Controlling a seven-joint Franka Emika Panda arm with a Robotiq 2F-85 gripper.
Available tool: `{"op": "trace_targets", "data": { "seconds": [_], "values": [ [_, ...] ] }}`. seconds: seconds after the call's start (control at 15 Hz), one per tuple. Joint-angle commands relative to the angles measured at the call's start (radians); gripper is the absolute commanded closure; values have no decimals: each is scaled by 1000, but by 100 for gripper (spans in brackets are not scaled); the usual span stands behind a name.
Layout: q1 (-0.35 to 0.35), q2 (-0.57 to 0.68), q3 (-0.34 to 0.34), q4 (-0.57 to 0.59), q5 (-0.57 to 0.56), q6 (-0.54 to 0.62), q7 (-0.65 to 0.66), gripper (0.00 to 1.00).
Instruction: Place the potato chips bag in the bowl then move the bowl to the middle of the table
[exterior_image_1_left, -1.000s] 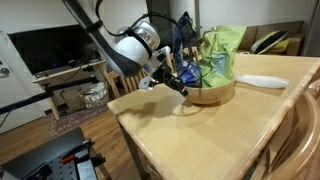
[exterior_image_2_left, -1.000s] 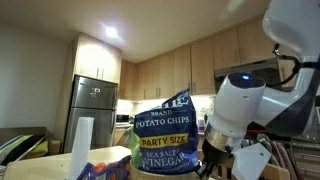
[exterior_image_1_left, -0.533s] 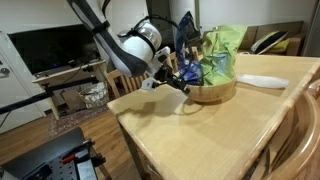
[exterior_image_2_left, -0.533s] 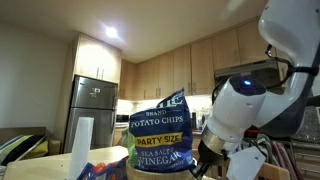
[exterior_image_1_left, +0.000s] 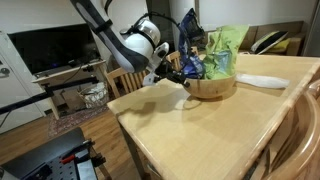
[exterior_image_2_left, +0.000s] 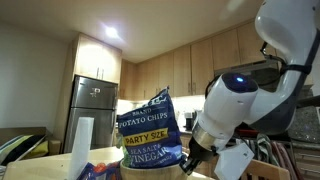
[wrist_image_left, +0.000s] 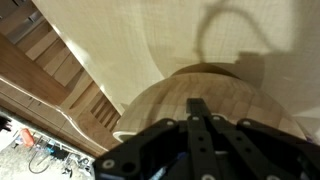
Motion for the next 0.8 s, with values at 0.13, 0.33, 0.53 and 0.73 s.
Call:
{"op": "trace_targets", "data": {
  "seconds": [0.13, 0.33, 0.53, 0.73],
  "values": [
    [14, 28, 0, 47, -17, -24, 27, 100],
    [12, 40, -1, 56, -14, -20, 26, 100],
    [13, 55, -1, 75, -35, -19, 46, 100],
    [16, 58, 3, 90, -54, -14, 73, 100]
  ]
}}
